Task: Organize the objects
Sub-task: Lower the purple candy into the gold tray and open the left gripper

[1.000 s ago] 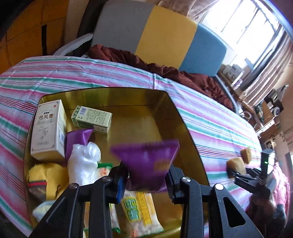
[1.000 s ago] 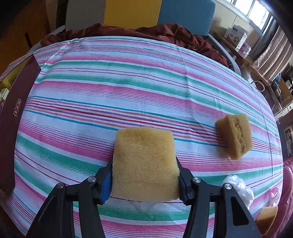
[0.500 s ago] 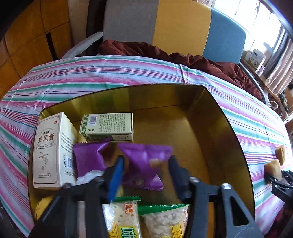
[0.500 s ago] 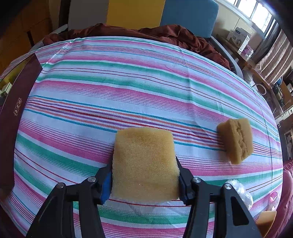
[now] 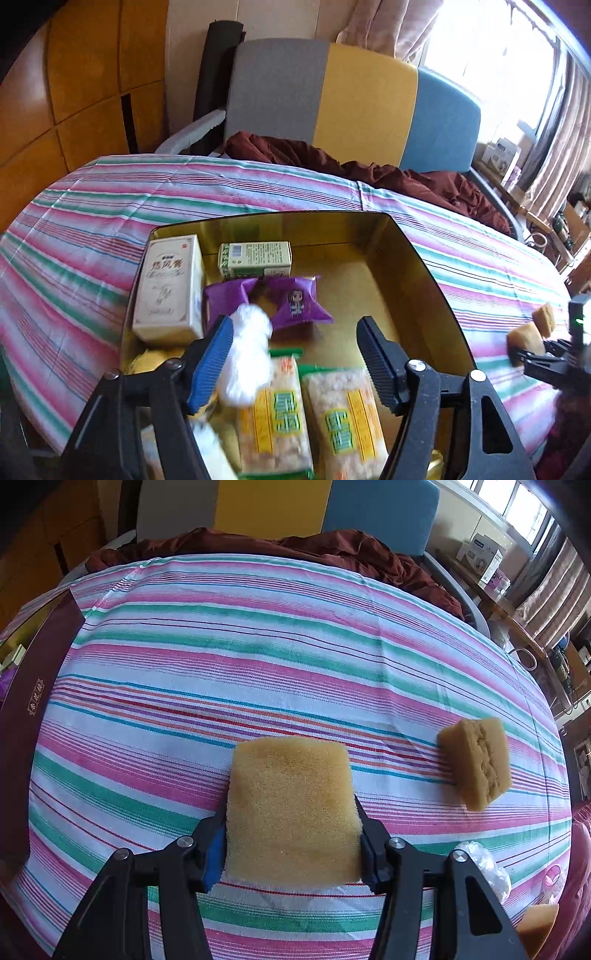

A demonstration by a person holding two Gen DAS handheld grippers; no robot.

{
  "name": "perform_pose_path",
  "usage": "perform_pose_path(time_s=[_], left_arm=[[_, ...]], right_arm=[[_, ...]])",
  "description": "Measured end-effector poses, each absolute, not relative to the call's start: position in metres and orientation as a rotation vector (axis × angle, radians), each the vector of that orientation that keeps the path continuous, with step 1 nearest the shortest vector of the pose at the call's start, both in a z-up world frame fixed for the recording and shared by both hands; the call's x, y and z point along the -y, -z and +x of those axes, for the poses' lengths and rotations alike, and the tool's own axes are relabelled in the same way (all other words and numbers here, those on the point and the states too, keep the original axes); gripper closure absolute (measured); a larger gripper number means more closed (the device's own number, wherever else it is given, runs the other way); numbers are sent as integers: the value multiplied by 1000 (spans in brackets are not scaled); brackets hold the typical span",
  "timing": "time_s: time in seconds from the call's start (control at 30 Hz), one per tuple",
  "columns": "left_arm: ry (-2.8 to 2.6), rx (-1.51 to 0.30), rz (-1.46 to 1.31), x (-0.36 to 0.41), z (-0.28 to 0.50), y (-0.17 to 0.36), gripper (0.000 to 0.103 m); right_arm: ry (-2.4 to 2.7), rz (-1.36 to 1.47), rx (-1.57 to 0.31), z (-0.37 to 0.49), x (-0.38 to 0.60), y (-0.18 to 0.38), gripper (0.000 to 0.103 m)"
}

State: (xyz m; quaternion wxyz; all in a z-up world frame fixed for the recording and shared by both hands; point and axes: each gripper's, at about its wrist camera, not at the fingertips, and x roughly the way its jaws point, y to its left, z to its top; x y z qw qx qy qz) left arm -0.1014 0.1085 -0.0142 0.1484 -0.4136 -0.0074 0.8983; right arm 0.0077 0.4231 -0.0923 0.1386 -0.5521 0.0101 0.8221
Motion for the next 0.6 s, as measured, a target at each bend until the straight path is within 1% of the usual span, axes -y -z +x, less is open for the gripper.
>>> perform_pose_path(time_s=[0.1, 0.3, 0.6], left_arm=[[-2580, 16, -1170, -99, -79, 12, 28], [-2625, -73, -1134, -87, -43, 5, 28], [-2674, -33, -1049, -70, -24, -8, 26]], right_arm=[[-2376, -1591, -8, 7, -420, 92, 47], [-2371, -1582, 20, 8, -414, 92, 48], [-2360, -1566, -7, 9, -413, 91, 48]])
